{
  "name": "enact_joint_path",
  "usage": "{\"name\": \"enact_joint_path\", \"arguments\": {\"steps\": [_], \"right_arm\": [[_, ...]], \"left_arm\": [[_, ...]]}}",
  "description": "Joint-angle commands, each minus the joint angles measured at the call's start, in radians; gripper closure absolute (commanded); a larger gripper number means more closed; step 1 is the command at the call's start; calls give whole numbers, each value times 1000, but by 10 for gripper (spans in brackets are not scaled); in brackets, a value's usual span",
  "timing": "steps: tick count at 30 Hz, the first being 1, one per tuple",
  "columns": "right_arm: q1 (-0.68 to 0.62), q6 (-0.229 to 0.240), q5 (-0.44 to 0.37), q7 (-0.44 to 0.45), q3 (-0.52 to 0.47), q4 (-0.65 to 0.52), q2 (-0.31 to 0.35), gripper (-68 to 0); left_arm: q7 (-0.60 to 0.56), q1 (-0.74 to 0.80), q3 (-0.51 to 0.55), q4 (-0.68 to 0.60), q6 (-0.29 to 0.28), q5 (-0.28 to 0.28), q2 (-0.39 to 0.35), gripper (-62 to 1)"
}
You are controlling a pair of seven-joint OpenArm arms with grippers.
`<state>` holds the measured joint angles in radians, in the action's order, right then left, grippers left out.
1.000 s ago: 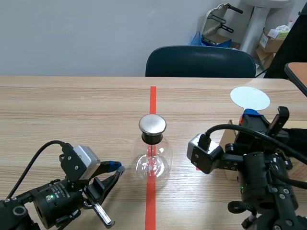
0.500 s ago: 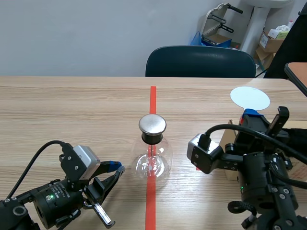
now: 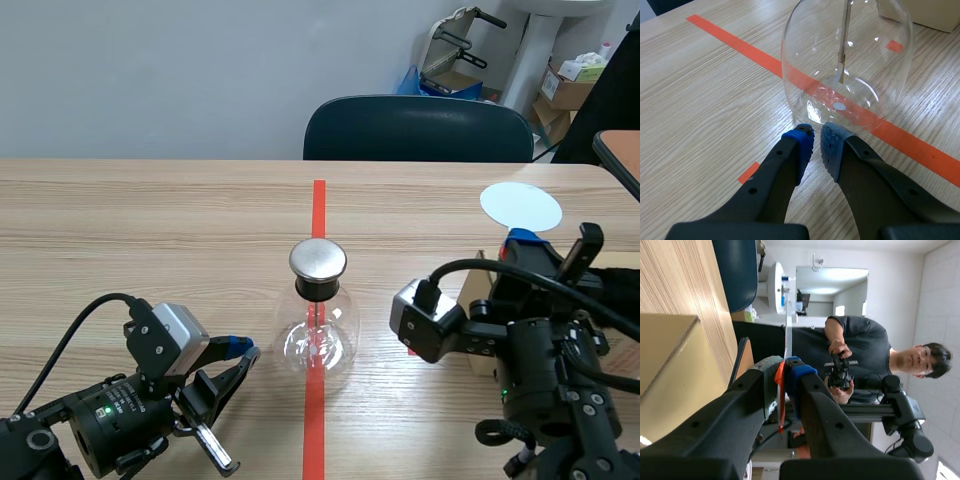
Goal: Do the electroscope experiment
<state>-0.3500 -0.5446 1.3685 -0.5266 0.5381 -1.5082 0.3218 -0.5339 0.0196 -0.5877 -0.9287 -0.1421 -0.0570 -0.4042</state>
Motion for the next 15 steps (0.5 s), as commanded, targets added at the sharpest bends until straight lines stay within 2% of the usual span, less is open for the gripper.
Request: {"name": "enact_joint_path", "arguments": {"steps": [1,3,9,13,15], "right_arm": [[-14,-13,7,9,-19,-15,5,-11],[-40,-24,0,46,-45,-37,5,-11],[-164,-123,-15,222,-168,-121,-7,-11],[-236,-238,-31,373,-261,-122,-32,-11],[-264,-238,-61,456,-303,-122,-47,-11]], "left_arm": [[-19,-1,1,-14,-7,-7,5,-87],[-20,-1,0,-14,-11,-7,2,-87],[-62,-1,-5,-15,-63,-7,-26,-104],[-140,-1,-32,-21,-129,-11,-71,-206],[-169,-1,-57,-40,-161,-17,-102,-281]]}}
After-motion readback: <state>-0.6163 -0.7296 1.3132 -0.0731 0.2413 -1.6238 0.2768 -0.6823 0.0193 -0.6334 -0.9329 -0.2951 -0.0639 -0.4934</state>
